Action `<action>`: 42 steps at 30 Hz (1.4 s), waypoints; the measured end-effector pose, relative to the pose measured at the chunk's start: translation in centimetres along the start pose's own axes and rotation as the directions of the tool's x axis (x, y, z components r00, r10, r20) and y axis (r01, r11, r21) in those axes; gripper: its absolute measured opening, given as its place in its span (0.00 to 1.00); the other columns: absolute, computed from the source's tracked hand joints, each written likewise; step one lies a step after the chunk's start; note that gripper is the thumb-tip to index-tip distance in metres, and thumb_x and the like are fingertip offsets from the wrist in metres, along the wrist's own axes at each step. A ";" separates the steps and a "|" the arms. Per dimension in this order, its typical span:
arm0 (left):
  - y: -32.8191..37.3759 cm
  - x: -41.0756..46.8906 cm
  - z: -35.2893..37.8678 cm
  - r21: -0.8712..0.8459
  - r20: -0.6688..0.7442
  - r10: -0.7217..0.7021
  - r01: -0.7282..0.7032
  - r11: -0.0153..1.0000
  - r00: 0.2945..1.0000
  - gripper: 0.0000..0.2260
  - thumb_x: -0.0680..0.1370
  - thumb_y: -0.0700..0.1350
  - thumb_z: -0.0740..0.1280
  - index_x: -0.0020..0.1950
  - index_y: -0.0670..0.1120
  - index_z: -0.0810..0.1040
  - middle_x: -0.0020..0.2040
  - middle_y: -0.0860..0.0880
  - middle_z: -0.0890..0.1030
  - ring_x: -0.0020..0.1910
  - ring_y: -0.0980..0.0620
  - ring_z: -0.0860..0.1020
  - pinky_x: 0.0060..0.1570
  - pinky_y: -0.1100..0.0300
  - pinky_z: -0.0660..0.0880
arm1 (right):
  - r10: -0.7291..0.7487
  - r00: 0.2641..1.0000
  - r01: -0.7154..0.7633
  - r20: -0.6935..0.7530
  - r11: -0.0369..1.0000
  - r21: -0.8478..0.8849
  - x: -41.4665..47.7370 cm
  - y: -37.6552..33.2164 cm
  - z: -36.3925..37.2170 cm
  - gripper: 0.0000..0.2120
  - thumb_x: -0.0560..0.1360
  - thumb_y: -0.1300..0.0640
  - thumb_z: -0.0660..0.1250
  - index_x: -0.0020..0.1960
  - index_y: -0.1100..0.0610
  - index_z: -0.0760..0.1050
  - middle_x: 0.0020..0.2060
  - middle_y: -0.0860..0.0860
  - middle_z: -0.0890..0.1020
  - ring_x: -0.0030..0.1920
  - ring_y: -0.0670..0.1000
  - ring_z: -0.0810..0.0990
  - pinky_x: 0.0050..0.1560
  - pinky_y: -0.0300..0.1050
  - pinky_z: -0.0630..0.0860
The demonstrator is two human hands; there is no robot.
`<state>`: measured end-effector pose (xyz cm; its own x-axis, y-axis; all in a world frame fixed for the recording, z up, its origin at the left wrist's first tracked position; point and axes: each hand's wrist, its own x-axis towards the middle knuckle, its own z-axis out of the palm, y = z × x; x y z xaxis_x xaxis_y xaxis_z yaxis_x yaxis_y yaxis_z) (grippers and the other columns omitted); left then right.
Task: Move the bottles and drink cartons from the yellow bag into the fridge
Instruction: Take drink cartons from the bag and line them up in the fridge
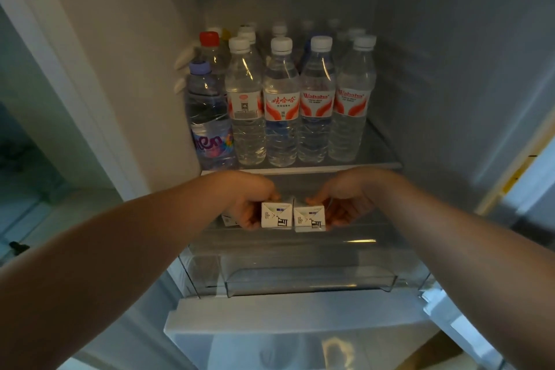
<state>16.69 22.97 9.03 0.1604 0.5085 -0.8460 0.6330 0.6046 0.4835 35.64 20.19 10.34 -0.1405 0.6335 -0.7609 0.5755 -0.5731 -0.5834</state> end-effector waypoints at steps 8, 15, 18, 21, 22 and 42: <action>0.3 3.9 0.8 0.007 0.029 -0.009 0.009 1.000 1.000 0.09 0.84 0.44 0.57 0.57 0.41 0.73 0.49 0.42 0.81 0.48 0.45 0.80 0.46 0.54 0.78 | 0.149 0.987 -0.136 0.057 0.972 -0.191 3.7 -0.7 -0.8 0.05 0.81 0.62 0.63 0.55 0.62 0.76 0.43 0.57 0.83 0.43 0.55 0.83 0.40 0.46 0.82; -0.3 4.7 2.0 0.080 0.023 0.082 -0.084 0.993 0.996 0.07 0.84 0.39 0.58 0.58 0.41 0.73 0.46 0.44 0.82 0.41 0.47 0.81 0.35 0.55 0.80 | 0.185 0.981 -0.167 0.052 0.955 -0.246 5.6 -0.1 -0.2 0.08 0.79 0.67 0.64 0.57 0.65 0.74 0.51 0.61 0.83 0.54 0.62 0.83 0.50 0.59 0.82; -0.6 4.8 2.1 0.150 -0.047 0.127 -0.118 0.982 0.991 0.12 0.84 0.41 0.60 0.66 0.39 0.71 0.46 0.42 0.83 0.38 0.48 0.83 0.34 0.55 0.82 | 0.193 0.980 -0.179 0.042 0.958 -0.223 5.9 0.3 -0.4 0.09 0.78 0.67 0.65 0.58 0.66 0.74 0.51 0.62 0.84 0.53 0.63 0.84 0.53 0.60 0.81; -0.8 5.0 2.0 0.324 -0.123 0.204 -0.155 0.933 0.971 0.16 0.83 0.45 0.62 0.68 0.37 0.72 0.53 0.38 0.83 0.42 0.45 0.85 0.36 0.54 0.83 | 0.185 0.982 -0.176 0.028 0.962 -0.207 6.0 0.8 -0.3 0.10 0.78 0.65 0.66 0.59 0.66 0.74 0.48 0.61 0.86 0.50 0.61 0.85 0.51 0.59 0.82; -0.9 5.0 2.0 0.370 -0.140 0.228 -0.163 0.915 0.963 0.16 0.83 0.46 0.63 0.67 0.38 0.73 0.53 0.38 0.83 0.42 0.45 0.85 0.37 0.54 0.83 | 0.180 0.984 -0.173 0.016 0.964 -0.201 5.9 1.0 -0.2 0.09 0.78 0.65 0.66 0.57 0.66 0.75 0.44 0.60 0.86 0.46 0.60 0.86 0.48 0.57 0.83; -1.4 2.5 3.0 0.929 0.051 0.310 -0.159 0.334 0.950 0.23 0.70 0.56 0.77 0.51 0.42 0.71 0.44 0.51 0.74 0.46 0.50 0.74 0.45 0.57 0.73 | -0.175 0.983 0.154 0.056 0.624 -0.766 3.8 0.8 2.7 0.24 0.65 0.51 0.80 0.57 0.48 0.75 0.51 0.45 0.80 0.50 0.48 0.79 0.46 0.42 0.77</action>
<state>18.50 21.57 5.53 0.3866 0.6389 -0.6650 0.8898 -0.4480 0.0868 33.38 20.78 6.23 -0.2834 0.6939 -0.6619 0.9546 0.1385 -0.2636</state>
